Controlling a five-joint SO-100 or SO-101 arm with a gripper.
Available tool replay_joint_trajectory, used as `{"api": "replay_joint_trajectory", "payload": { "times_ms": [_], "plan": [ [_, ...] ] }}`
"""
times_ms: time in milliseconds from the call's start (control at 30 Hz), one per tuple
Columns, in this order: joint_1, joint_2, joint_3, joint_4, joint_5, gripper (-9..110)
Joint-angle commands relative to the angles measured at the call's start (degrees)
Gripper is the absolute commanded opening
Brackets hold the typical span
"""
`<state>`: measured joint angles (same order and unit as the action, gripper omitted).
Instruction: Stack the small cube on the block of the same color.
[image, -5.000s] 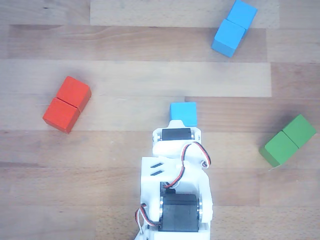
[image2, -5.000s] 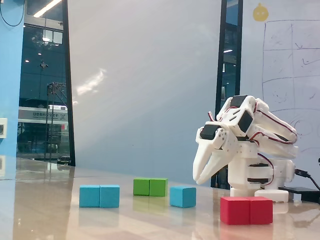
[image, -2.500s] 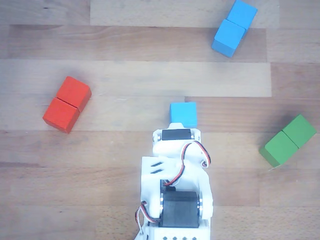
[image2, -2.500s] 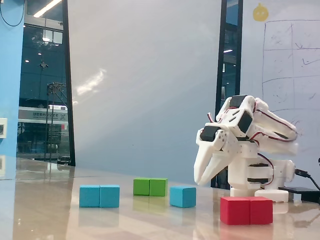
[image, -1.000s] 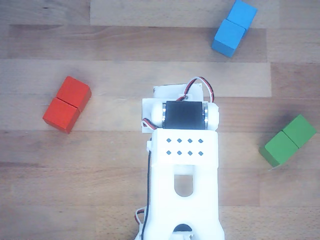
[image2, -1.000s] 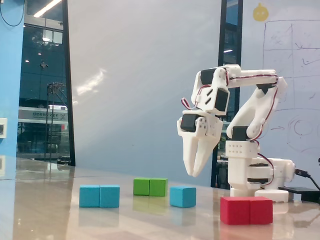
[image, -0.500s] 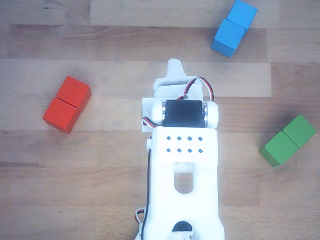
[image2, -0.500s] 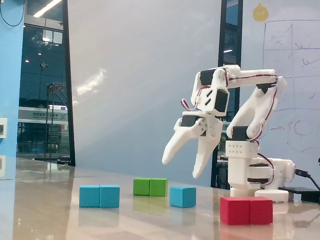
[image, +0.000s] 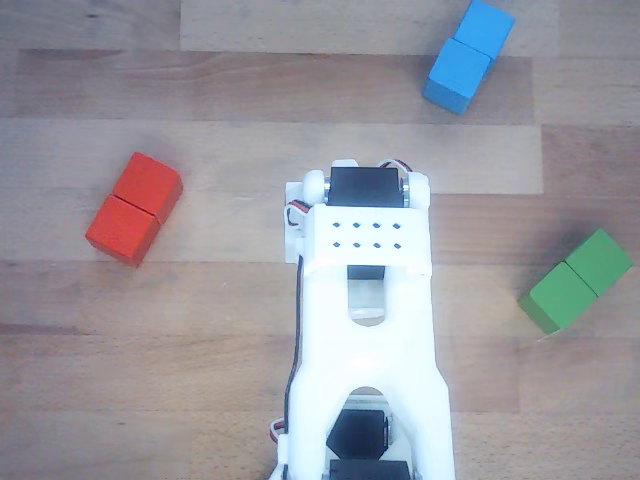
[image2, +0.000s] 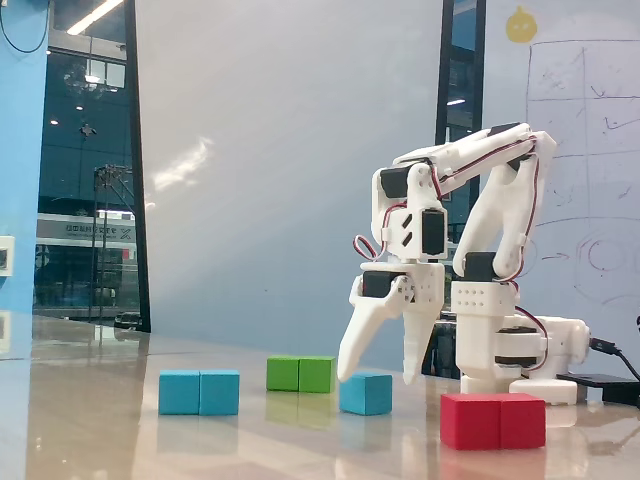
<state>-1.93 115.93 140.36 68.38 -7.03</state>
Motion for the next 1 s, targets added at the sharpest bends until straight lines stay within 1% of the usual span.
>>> {"api": "replay_joint_trajectory", "payload": {
  "times_ms": [0, 333, 700, 800, 967],
  "plan": [
    [0.4, -0.7, -5.0, -1.2, 0.3, 41],
    [3.9, -2.5, -5.0, -5.0, -0.4, 41],
    [3.8, -2.7, -4.2, -6.9, -0.4, 40],
    [3.8, -3.2, -4.2, -8.0, -0.4, 35],
    [3.9, -6.9, -4.9, -10.3, -0.4, 22]
  ]
}}
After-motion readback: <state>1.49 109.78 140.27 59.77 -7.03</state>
